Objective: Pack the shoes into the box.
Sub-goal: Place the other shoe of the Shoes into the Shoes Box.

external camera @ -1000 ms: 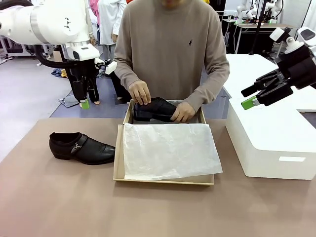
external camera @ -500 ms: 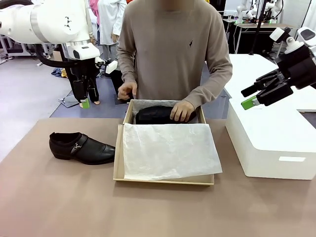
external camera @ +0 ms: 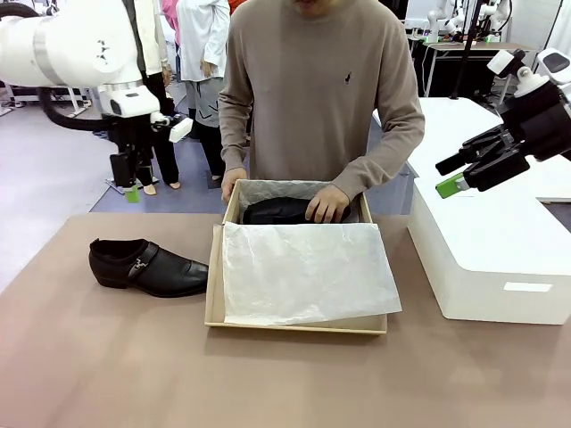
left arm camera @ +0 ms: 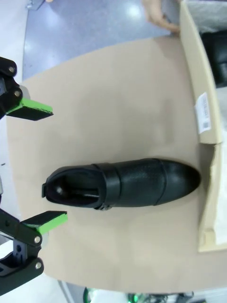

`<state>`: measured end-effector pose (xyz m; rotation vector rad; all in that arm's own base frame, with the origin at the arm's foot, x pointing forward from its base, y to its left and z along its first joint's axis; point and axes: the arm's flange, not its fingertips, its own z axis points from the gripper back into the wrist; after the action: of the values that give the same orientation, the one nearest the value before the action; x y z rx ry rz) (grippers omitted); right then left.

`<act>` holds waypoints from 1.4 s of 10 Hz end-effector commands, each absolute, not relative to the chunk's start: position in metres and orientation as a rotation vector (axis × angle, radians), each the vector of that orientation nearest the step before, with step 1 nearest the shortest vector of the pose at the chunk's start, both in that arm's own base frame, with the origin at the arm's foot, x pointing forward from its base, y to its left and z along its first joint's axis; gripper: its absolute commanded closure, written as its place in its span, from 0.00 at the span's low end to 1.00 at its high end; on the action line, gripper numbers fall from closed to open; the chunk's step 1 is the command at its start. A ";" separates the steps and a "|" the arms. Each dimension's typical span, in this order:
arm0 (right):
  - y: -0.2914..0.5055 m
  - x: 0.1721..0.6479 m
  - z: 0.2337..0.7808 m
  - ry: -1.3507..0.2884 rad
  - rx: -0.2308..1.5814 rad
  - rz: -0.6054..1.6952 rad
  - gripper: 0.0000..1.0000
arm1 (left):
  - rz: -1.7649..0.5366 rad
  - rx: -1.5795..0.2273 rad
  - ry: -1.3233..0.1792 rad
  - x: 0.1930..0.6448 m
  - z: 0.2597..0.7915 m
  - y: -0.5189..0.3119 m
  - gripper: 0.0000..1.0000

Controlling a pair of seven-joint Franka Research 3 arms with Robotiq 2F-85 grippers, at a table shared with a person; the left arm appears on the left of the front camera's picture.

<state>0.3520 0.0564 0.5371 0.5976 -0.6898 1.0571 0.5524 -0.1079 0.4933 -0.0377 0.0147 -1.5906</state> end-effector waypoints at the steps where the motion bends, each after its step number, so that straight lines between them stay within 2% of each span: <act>1: 0.058 0.356 0.537 -0.724 0.618 1.071 0.00 | -1.593 -0.021 0.007 0.529 0.483 -0.088 0.00; 6: 0.058 0.356 0.537 -0.724 0.618 1.071 0.00 | -1.566 0.073 -0.018 0.525 0.448 -0.072 0.00; 10: 0.058 0.356 0.537 -0.724 0.618 1.071 0.00 | -1.534 0.035 -0.009 0.532 0.422 -0.068 0.00; 14: 0.058 0.356 0.537 -0.724 0.618 1.071 0.00 | -1.556 0.033 -0.005 0.534 0.426 -0.070 0.00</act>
<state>0.3520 0.0564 0.5371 0.5975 -0.6896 1.0573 0.5353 -0.0708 0.4230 0.0292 -0.0035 -1.5560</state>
